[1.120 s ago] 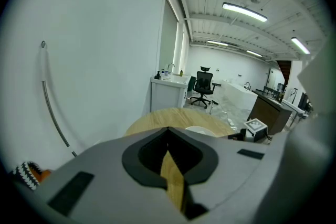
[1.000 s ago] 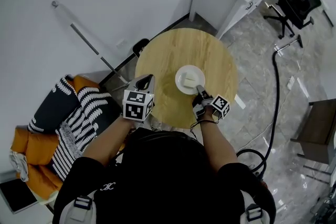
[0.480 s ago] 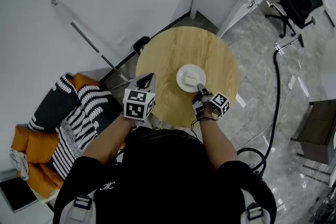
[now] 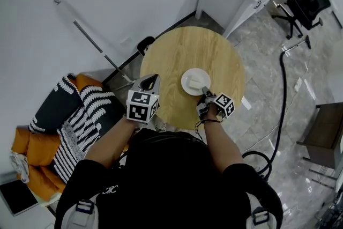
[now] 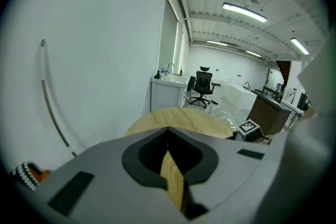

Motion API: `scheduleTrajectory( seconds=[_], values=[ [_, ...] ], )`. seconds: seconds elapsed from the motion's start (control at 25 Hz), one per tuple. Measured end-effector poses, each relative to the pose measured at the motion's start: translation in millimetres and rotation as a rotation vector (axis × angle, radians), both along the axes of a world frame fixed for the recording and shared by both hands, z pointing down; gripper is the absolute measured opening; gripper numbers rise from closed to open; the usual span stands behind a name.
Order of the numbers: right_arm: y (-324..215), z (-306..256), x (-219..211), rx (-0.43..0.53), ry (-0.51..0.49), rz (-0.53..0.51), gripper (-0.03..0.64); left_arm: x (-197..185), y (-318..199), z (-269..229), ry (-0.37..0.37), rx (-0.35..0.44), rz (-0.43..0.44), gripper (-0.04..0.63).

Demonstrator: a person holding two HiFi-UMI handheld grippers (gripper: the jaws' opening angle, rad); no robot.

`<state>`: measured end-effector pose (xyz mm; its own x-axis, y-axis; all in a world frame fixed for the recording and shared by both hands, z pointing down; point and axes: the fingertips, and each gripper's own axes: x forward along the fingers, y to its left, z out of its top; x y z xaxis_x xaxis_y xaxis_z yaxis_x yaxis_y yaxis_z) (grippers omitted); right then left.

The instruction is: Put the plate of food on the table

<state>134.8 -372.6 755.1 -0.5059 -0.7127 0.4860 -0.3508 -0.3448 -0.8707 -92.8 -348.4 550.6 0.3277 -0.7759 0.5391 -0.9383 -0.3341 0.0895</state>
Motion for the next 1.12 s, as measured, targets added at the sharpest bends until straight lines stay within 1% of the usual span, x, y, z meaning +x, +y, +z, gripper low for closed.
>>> scheduleTrajectory(
  seconds=[0.16,0.24,0.4,0.56,0.64,0.76,0.92,0.96,1.12],
  values=[
    [0.2,1.9,-0.5,-0.019,0.033,-0.006,0.018,-3.3,0.7,0.7,0.003,-0.001,-0.004,0.008],
    [-0.6,5.3,-0.3,-0.047,0.065,-0.012,0.022,-3.3,1.7,1.4,0.007,-0.002,-0.004,0.008],
    [-0.9,12.4,-2.3,-0.131,0.154,-0.06,0.046,-3.2,1.0,0.2,0.021,0.003,0.002,0.008],
    [-5.3,12.0,-3.5,-0.169,0.25,-0.109,0.051,-4.0,-0.1,0.1,0.028,0.006,0.001,0.008],
    [-6.9,11.0,-3.1,-0.174,0.302,-0.13,0.057,-2.5,-0.4,-0.1,0.03,0.009,0.006,0.008],
    [-7.0,8.1,-0.3,-0.156,0.372,-0.151,0.06,-0.5,-0.4,-1.0,0.035,0.011,0.014,0.008],
    [-5.1,5.4,6.0,-0.152,0.431,-0.137,0.072,-1.6,-3.4,-1.9,0.036,0.009,0.026,0.008],
    [-5.4,4.8,6.7,-0.15,0.437,-0.128,0.082,-2.4,-4.1,-1.4,0.037,0.008,0.027,0.008],
    [-6.4,2.4,10.9,-0.14,0.47,-0.115,0.157,0.9,-5.4,0.5,0.042,0.009,0.033,0.008]
  ],
)
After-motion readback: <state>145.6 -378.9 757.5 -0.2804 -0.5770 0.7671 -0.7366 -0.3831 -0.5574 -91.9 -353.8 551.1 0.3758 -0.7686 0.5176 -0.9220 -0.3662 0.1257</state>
